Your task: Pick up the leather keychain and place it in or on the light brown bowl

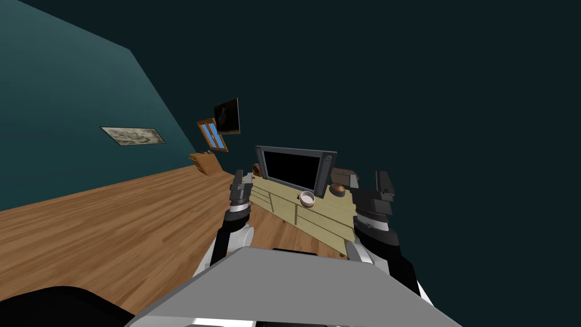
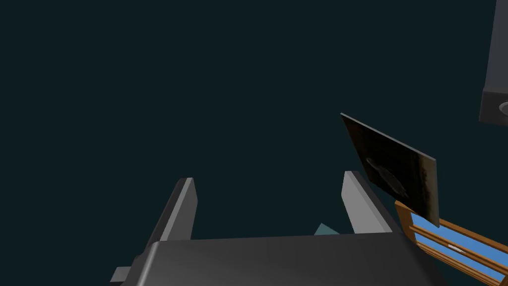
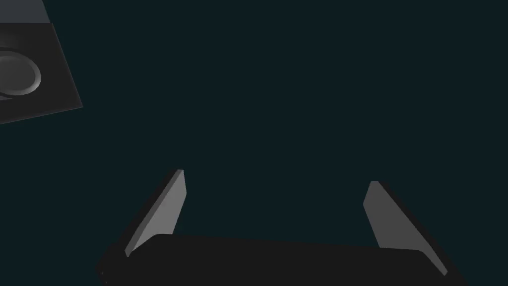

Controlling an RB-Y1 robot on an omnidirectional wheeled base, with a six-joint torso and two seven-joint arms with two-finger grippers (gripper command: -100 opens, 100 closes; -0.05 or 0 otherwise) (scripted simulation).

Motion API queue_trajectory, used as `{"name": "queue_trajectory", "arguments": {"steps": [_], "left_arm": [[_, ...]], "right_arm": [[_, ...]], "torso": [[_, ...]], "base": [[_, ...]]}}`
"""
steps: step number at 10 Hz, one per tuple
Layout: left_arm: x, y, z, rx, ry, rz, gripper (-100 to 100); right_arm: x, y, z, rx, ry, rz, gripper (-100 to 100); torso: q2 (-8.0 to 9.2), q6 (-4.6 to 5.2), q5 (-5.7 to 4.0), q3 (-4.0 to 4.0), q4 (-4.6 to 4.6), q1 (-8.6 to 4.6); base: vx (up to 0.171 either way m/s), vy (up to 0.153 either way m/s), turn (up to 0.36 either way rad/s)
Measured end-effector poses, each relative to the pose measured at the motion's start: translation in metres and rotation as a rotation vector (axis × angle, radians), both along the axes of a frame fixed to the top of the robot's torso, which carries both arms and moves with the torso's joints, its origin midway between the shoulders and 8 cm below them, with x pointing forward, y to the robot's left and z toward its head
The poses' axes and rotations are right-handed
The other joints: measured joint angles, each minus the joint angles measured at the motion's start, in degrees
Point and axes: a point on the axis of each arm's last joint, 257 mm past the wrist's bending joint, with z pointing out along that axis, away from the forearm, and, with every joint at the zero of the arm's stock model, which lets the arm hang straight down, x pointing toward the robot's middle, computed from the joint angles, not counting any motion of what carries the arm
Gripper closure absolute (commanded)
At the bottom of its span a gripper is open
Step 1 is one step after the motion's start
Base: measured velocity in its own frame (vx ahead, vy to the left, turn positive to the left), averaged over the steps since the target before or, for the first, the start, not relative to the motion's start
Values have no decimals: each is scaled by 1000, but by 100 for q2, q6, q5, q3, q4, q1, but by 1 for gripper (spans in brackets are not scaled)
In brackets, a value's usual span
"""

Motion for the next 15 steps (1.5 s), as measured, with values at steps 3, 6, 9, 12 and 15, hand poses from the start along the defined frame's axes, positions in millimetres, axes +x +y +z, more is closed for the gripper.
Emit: {"name": "queue_trajectory", "arguments": {"steps": [3,6,9,12,15], "left_arm": [[17,-6,-18,55,73,-16,-100],[35,-7,-46,87,152,-16,-100],[49,-11,-72,107,231,-11,-100],[62,-11,-97,123,301,-5,-100],[79,-12,-129,143,391,2,-100]], "right_arm": [[0,0,0,0,0,0,0],[0,0,0,0,0,0,0],[0,0,0,0,0,0,0],[0,0,0,0,0,0,0],[0,0,0,0,0,0,0]], "torso": [[-11,1,0,-7,-3,0],[-14,1,0,-8,-3,-1],[-10,-1,0,-6,-2,0],[-10,-1,0,-6,-2,-1],[-16,0,0,-10,-4,-3]], "base": [[28,-3,-127],[31,-4,-129],[24,0,-90],[23,-1,-121],[41,-1,-168]]}}
